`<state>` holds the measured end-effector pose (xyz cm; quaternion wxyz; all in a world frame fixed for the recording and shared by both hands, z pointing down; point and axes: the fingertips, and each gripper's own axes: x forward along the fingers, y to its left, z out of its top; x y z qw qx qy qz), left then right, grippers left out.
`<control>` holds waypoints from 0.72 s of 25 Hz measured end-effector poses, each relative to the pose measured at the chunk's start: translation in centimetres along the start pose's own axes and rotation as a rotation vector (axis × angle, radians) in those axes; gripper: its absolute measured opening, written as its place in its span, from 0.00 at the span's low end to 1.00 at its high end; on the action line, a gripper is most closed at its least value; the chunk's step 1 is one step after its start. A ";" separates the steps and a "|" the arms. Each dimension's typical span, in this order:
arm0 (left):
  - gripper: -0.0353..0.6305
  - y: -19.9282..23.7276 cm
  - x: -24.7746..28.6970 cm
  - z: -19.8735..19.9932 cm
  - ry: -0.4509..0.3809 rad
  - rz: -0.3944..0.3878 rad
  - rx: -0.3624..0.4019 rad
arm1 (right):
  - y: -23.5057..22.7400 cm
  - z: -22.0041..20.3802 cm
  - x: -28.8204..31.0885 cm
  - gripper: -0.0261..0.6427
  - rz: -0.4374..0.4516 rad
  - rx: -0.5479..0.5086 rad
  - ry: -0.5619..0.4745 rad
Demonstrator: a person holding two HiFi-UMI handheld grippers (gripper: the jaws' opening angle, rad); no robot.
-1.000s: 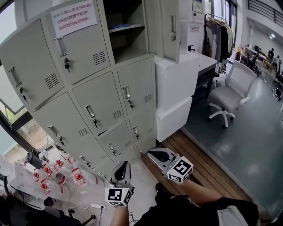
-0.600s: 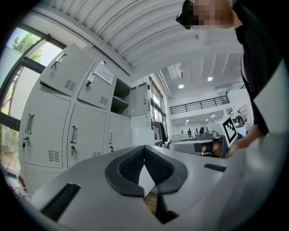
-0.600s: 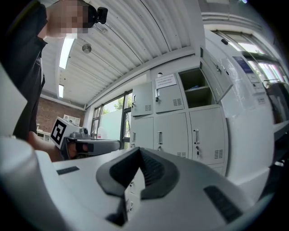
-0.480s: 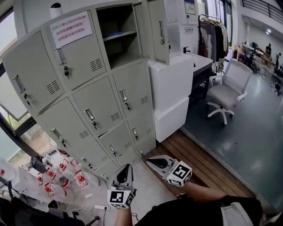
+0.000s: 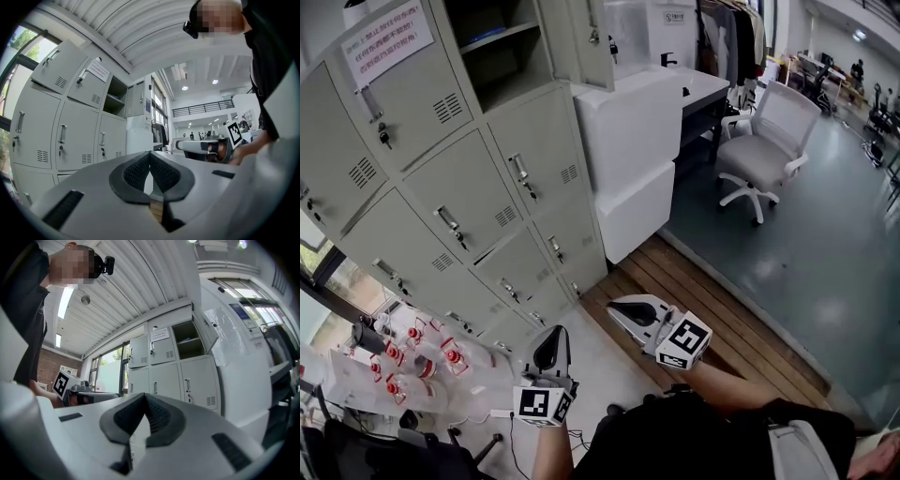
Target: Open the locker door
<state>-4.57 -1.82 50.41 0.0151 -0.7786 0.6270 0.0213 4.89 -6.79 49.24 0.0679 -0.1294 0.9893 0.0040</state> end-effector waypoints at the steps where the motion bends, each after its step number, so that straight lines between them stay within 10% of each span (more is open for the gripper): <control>1: 0.07 -0.5 0.1 -0.2 0.002 -0.003 -0.002 | -0.1 -0.2 -0.4 0.05 0.000 -0.001 0.000; 18: 0.07 -4.8 2.9 -2.3 0.031 -0.001 0.002 | -6.5 -0.3 -6.1 0.05 0.067 -0.070 0.004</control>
